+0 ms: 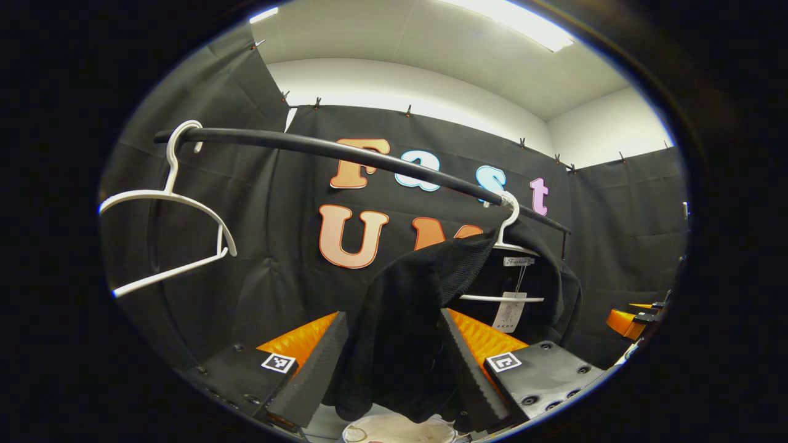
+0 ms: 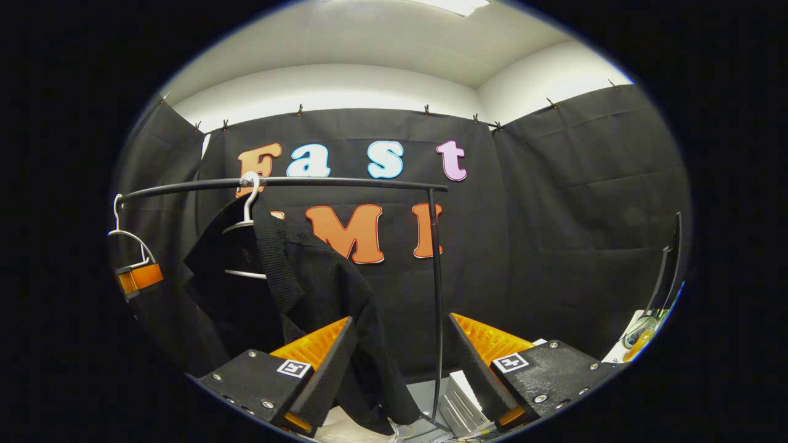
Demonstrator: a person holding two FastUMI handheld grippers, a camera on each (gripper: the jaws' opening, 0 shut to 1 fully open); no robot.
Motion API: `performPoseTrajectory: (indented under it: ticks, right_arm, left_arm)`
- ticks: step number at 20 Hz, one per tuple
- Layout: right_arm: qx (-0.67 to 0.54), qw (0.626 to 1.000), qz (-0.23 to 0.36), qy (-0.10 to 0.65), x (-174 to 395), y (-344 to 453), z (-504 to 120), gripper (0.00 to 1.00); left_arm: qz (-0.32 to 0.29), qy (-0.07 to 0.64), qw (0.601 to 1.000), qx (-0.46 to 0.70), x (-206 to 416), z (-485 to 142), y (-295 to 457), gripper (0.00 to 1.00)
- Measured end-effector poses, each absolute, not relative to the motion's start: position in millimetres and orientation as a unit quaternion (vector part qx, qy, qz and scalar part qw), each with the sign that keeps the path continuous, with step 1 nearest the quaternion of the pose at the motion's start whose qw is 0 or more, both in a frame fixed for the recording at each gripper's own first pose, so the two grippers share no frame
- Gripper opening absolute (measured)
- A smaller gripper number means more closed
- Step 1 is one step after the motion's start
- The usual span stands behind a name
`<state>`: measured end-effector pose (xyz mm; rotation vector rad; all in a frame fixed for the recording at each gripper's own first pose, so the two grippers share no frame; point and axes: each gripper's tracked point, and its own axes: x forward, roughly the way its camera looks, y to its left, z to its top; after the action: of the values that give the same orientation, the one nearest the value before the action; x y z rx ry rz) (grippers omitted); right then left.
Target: Grasp the clothes on the hanger with both hands and then place them into the laundry hamper below.
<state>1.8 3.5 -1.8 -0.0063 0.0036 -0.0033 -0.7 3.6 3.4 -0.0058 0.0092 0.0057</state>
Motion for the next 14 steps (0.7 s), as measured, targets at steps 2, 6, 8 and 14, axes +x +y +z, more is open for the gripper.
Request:
performPoseTrajectory:
  ticks: [2, 6, 8, 14]
  right_arm:
    - [-0.004, 1.0, -0.002, 0.001, 1.6, 4.0, -1.5, 1.0]
    - [-0.005, 1.0, -0.003, 0.003, -2.3, 3.6, -2.1, 1.0]
    - [-0.004, 1.0, -0.003, 0.003, -2.9, 4.1, -2.9, 1.0]
    - [-0.004, 1.0, 0.0, 0.005, -9.3, 5.9, -5.7, 0.92]
  left_arm:
    - [0.005, 0.003, 1.0, 0.003, -0.7, 3.0, 2.6, 0.97]
    - [0.008, 0.003, 1.0, 0.005, -0.4, 3.2, 2.6, 0.97]
    - [0.008, 0.002, 1.0, 0.005, -0.5, 4.2, 3.5, 0.96]
    - [0.011, 0.001, 1.0, 0.008, -3.2, 4.6, 4.3, 0.97]
